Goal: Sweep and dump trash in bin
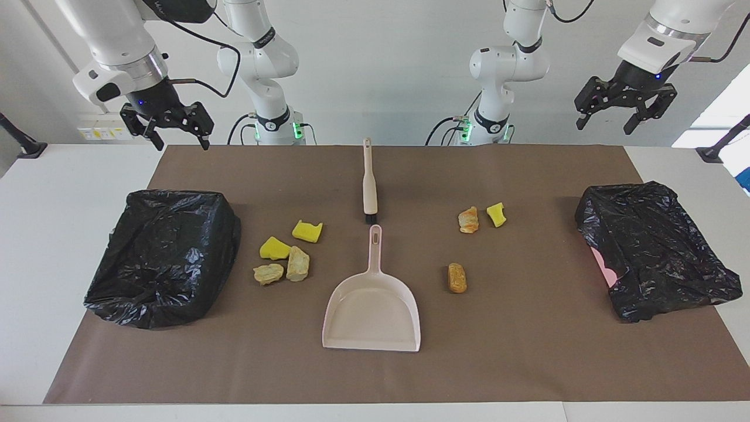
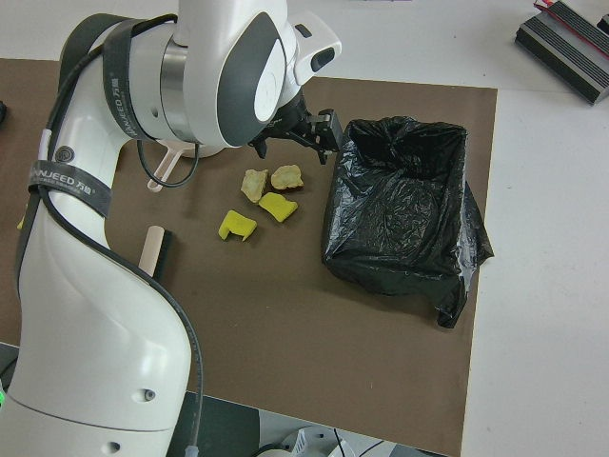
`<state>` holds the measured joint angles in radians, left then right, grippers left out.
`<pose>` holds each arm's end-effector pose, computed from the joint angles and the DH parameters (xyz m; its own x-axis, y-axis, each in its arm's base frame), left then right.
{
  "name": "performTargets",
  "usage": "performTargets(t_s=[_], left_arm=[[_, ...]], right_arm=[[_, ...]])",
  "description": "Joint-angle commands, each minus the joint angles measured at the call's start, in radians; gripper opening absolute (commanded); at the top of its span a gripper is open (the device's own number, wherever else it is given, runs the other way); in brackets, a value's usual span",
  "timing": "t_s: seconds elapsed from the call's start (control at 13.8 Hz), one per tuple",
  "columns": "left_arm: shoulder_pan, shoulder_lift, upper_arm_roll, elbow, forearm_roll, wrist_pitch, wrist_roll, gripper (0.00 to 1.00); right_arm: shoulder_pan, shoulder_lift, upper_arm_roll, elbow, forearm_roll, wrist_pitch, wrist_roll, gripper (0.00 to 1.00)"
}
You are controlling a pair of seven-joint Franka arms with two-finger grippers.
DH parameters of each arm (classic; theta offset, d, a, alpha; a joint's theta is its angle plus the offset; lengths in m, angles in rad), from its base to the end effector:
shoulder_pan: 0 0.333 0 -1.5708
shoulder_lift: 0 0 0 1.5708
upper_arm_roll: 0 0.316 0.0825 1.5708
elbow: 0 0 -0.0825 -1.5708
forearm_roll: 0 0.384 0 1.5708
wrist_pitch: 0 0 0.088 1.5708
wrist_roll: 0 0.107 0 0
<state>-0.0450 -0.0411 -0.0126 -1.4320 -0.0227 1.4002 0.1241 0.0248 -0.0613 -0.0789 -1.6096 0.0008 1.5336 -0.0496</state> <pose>0.5204 -0.0329 0.6959 0.9828 -0.1845 0.0120 -0.1847 -0.9826 0.0205 0.5307 -0.0300 0.6362 0.9999 -0.0042 -0.0146 -0.0043 -1.0000 -0.0064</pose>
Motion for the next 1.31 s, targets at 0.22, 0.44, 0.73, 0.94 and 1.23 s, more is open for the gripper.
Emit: performTargets(t_s=[0.22,0.44,0.73,0.94,1.23], left_arm=[[0.013,-0.022,0.0,-0.022,-0.002,-0.003,-0.004,1.0],[0.008,-0.022,0.0,-0.024,-0.002,-0.009,-0.009,1.0],[-0.003,-0.022,-0.004,-0.022,-0.003,-0.004,-0.011,1.0],[-0.004,-0.022,-0.009,-0.022,-0.005,-0.004,-0.011,1.0],[-0.004,-0.023,-0.009,-0.025,-0.008,-0.003,-0.012,1.0]], right_arm=[[0.0,-0.006,0.002,-0.007,-0.015,0.007,-0.032,1.0],[0.0,-0.008,0.002,-0.009,-0.015,0.007,-0.032,1.0],[-0.002,-0.008,0.001,-0.009,-0.015,0.007,-0.03,1.0],[-0.002,-0.009,0.002,-0.01,-0.015,0.007,-0.03,1.0],[-0.002,-0.014,0.002,-0.021,-0.015,0.007,-0.03,1.0]])
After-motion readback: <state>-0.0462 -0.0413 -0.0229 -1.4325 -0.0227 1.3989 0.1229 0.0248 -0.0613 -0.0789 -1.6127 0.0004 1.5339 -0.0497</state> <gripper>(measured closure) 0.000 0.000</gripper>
